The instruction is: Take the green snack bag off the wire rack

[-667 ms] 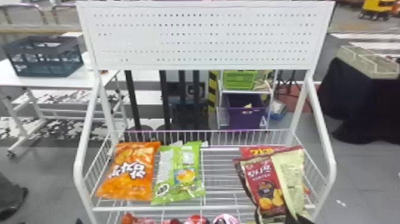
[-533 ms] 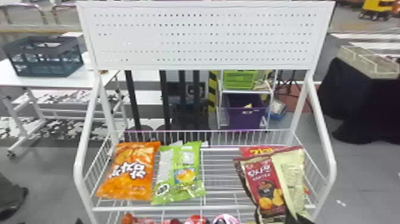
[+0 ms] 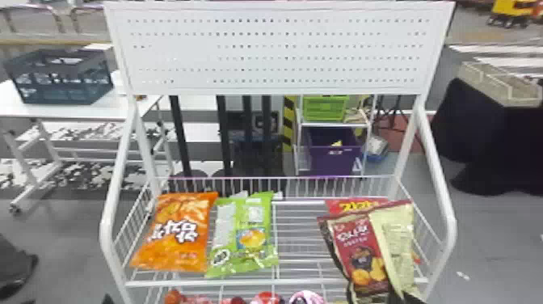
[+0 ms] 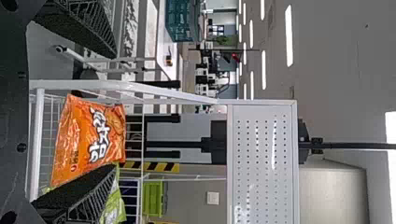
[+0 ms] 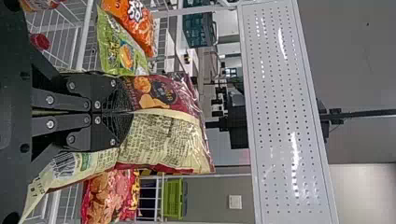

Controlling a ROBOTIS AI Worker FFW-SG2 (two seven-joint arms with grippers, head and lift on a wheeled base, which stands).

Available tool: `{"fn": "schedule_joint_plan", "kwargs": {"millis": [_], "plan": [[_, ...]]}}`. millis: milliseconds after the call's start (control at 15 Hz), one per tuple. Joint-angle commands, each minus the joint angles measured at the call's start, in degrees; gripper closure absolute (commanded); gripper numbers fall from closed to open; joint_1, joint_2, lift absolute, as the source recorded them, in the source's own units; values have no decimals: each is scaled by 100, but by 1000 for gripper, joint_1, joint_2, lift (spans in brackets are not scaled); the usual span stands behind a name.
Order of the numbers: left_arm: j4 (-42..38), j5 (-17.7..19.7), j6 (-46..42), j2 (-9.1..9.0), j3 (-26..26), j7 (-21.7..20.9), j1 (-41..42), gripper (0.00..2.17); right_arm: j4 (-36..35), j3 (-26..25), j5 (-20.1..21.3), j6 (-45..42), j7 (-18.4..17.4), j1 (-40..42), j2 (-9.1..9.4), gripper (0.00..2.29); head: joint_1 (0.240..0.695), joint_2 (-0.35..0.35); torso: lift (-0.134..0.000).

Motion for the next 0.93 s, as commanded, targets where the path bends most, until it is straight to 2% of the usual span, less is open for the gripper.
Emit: {"fn": "schedule_joint_plan", "kwargs": {"millis": [0, 67, 267, 400, 600, 667, 867], "plan": [[67, 9, 17, 7, 0, 0, -102, 39, -11, -13, -10, 0, 0, -6, -1, 2236, 499, 0, 0], [146, 0, 17, 16, -26, 9, -182, 39, -11, -13, -10, 0, 0, 3, -1, 2236, 499, 0, 0], [533, -17, 123, 280, -518, 123, -762, 39, 24, -48, -10, -35, -79, 3, 7, 2236, 499, 0, 0], [1034, 0, 299, 561, -1090, 273, -1526, 39, 33, -118, -10, -35, -193, 29, 25, 2236, 499, 0, 0], [1922, 211, 984, 719, -1986, 413, -2941, 83, 68, -189, -1, -18, -219, 64, 60, 2236, 499, 0, 0], [2256, 264, 1107, 745, -2320, 484, -3425, 83, 85, -197, 8, -18, -219, 64, 69, 2236, 499, 0, 0], [3425, 519, 1301, 614, -3181, 668, -4866, 90, 164, -197, 34, -18, -219, 64, 95, 2236, 499, 0, 0]]}}
